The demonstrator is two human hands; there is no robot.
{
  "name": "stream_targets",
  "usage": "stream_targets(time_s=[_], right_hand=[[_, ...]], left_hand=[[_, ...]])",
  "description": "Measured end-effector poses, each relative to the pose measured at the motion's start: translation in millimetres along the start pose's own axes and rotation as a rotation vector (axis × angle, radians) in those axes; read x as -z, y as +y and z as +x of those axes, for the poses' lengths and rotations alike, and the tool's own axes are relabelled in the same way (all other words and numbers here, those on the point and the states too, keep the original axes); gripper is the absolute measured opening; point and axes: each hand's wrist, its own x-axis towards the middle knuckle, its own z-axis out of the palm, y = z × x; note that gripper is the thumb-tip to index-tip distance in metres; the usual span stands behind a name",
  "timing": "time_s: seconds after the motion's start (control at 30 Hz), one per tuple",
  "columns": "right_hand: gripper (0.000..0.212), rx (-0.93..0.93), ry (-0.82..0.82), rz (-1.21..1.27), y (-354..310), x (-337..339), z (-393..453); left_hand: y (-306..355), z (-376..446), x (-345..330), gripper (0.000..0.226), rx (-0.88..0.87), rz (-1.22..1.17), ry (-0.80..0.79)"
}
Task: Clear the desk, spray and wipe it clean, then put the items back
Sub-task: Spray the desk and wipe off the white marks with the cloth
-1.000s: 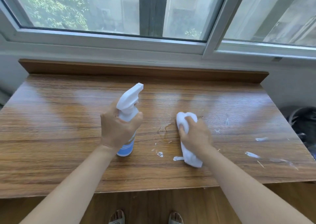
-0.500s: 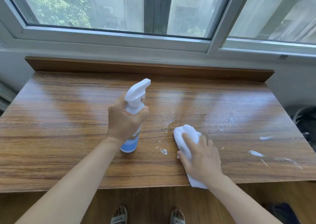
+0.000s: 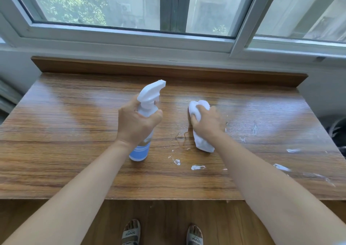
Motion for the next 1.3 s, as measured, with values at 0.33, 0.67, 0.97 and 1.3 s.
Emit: stream_targets(time_s=[0.33, 0.67, 0.97, 1.3], right_hand=[[0.040, 0.377, 0.049, -0.007, 32.1, -21.0, -139.0], [0.038, 0.224, 0.092, 0.036, -18.4, -20.8, -79.5], [0.039, 0.395, 0.037, 0.027, -34.2, -19.3, -69.0], [0.043, 0.551, 0.028, 0.073, -0.5, -20.8, -83.0]], left_hand=[[-11.4, -10.8, 4.9, 0.037, -0.164, 0.041, 0.082], [-18.3, -14.0, 4.2, 0.035, -0.128, 0.031, 0.123], [-9.1, -10.2, 2.4, 0.033, -0.080, 0.058, 0.118], [-9.8, -10.0, 1.8, 0.041, -0.098, 0.077, 0.121]])
